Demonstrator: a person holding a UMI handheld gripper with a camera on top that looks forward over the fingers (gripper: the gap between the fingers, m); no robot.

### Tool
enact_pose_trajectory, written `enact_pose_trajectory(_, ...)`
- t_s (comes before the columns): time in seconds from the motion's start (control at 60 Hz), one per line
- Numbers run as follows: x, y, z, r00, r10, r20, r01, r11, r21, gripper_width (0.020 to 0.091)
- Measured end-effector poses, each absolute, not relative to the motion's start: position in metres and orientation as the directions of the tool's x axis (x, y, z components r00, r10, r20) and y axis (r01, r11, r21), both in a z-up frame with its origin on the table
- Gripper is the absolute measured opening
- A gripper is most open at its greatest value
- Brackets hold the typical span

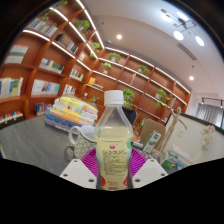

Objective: Pour water

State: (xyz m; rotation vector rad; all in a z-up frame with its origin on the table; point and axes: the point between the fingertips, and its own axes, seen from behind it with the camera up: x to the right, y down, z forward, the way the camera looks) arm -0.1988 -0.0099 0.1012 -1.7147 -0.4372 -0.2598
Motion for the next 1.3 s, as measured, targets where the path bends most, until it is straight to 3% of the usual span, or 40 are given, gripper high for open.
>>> enact_pose_trajectory(0.233, -0.126, 0.045, 0.097, 0.593, 0.137, 0.793, 0.801, -0.199, -0.565, 0.0351)
enact_pose_trajectory(0.433, -0.117, 0.069, 0.117, 0.245, 0.136, 0.96, 0.966, -0.124, -0.229, 0.0369)
enact_pose_trajectory(0.767, -0.136, 0.09, 0.163, -0.404, 0.055, 0.913, 0.914, -0.02, 0.405, 0.0367)
enact_pose_trajectory(0.917, -0.15, 0.099, 0.174, -0.576, -0.001, 0.817, 0.817, -0.003, 0.576, 0.0367)
enact_pose_trajectory(1.117, -0.157, 0.098, 0.172, -0.534, -0.016, 0.845, 0.845, 0.014, 0.534, 0.037)
enact_pose_trajectory(1.2, -0.155, 0.094, 0.169, -0.352, 0.012, 0.936, 0.936, 0.027, 0.352, 0.037)
enact_pose_trajectory(1.3, -0.147, 0.083, 0.164, 0.0, 0.083, 0.997, 1.0, 0.016, -0.001, 0.0371)
